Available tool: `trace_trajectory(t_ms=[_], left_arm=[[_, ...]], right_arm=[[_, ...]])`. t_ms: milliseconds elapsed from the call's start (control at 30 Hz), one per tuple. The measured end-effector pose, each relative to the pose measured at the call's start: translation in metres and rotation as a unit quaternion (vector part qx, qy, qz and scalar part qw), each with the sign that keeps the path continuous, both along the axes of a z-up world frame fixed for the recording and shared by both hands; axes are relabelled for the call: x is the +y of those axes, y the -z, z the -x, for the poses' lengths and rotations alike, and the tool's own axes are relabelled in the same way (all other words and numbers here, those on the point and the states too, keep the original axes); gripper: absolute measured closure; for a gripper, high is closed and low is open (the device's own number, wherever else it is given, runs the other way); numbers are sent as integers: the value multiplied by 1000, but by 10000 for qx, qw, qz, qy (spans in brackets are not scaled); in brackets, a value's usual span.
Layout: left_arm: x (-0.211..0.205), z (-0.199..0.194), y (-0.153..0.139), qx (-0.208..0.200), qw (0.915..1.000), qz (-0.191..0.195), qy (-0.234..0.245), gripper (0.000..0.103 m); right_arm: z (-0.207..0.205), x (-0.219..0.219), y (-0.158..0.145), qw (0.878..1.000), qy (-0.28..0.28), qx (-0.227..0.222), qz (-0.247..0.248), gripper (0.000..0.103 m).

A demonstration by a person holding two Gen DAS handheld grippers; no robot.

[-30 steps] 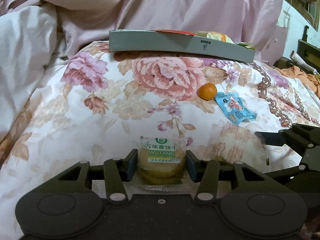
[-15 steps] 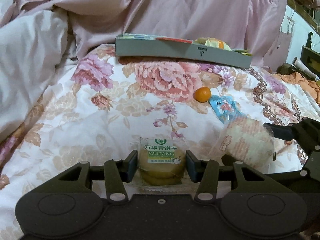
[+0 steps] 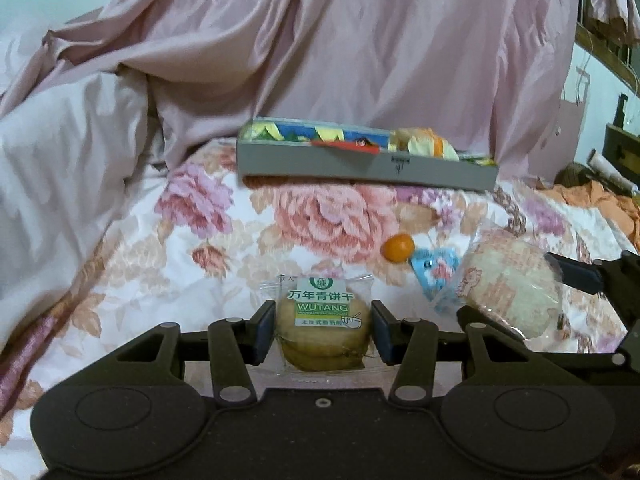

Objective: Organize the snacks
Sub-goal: 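Lift both packs and carry them toward the grey tray, then lower both packs into the grey tray and open both grippers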

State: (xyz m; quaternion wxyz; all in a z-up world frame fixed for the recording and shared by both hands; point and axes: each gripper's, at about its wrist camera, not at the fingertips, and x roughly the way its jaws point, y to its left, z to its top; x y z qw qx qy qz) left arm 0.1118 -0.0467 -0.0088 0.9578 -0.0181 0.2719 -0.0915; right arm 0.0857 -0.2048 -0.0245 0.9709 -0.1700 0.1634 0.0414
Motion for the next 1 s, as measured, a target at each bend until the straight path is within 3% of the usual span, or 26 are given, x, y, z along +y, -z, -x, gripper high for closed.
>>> trace_trajectory(t_ms=[267,600,800,1000], left_arm=[[-4,-11,-29,-330,9992,61,-230,52],[-26,-63,-71,-676,9969,244,-313,52],[-45,-111,-94,-717,9971,203,174,52],[-51,-160,-101,-580,9977,342,-74,52]], right_arm=[[-3,-18,-28,9988,27,-490,3,24],[-49,-30,-38,9936,-178,-1047,381,24],[-83,-48,-40,9908,-154,-1341,-132,24],[-127,-58,-40,9875,-49,-1478,-549,24]])
